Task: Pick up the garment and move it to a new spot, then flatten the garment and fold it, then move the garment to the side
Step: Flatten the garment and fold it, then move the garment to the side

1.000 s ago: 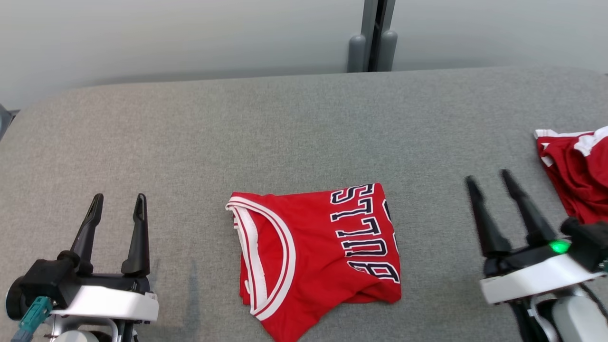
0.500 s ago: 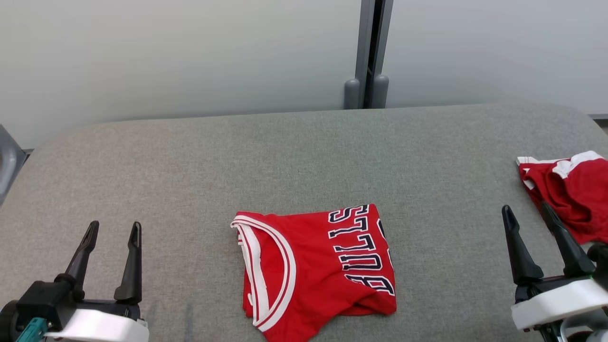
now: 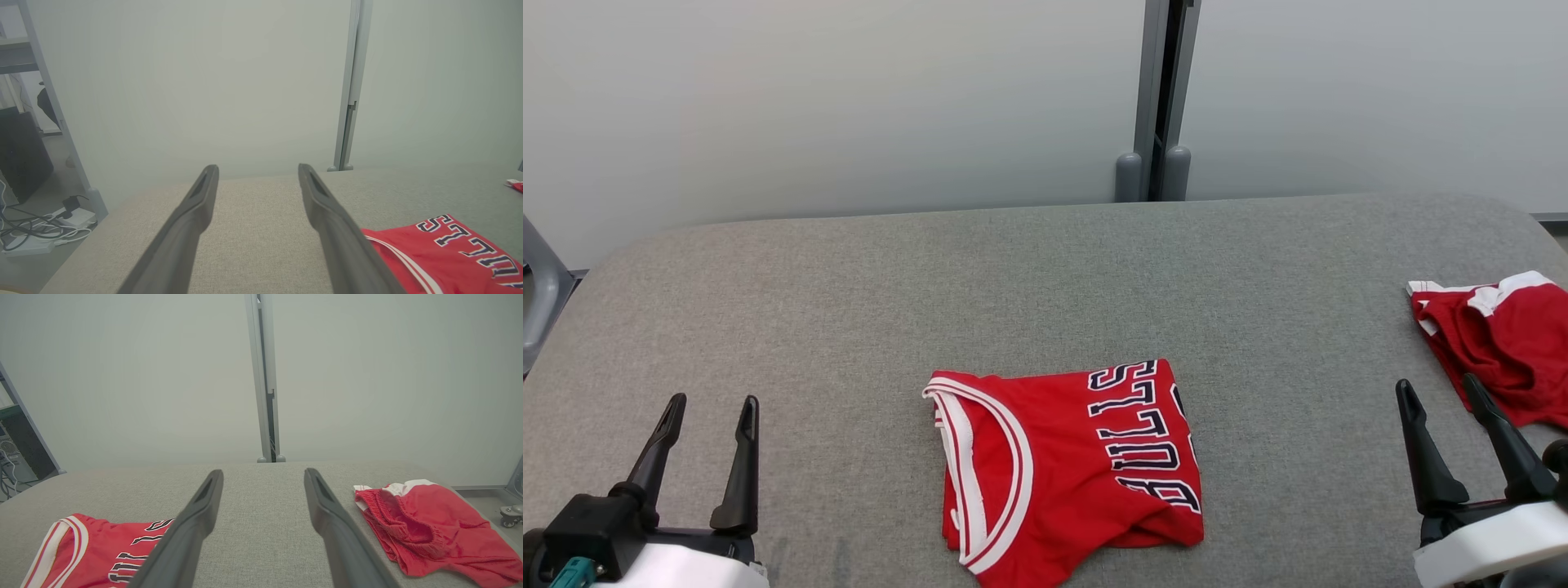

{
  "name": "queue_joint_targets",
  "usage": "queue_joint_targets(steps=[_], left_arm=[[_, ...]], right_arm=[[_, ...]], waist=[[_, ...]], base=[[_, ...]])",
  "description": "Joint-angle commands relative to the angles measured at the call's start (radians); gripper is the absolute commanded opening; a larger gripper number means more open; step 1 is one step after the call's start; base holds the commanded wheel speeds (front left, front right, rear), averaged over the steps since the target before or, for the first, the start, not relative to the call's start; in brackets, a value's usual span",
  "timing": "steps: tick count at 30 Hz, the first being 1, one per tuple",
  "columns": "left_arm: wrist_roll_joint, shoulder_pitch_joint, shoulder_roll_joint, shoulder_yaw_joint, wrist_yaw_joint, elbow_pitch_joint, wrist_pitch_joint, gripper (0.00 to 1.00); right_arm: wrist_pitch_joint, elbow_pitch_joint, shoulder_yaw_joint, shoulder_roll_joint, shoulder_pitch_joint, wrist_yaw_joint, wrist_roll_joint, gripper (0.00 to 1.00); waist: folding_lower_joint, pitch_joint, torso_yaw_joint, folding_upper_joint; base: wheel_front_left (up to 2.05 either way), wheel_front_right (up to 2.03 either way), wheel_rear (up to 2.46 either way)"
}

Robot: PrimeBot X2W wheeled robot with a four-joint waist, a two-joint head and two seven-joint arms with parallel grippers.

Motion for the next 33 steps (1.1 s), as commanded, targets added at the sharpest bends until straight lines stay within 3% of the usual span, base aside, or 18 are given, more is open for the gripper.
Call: queue_joint_targets(steps=[1, 33], left_arm=[[-0.008, 0.008, 0.006, 0.003, 0.005, -0.003, 0.002, 1.00], [-0.024, -0.017, 0.020, -0.015, 0.025, -0.018, 0.006, 1.00]], right_arm=[[0.003, -0.005, -0.005, -0.001, 0.009, 0.000, -0.003, 1.00], [0.022, -0.005, 0.002, 0.008, -0.008, 0.000, -0.012, 1.00]], waist=[[0.0000, 0.000, 0.000, -0.0001], [0.0000, 0.021, 0.036, -0.0001]], base=[[0.00, 0.00, 0.00], [0.00, 0.00, 0.00]])
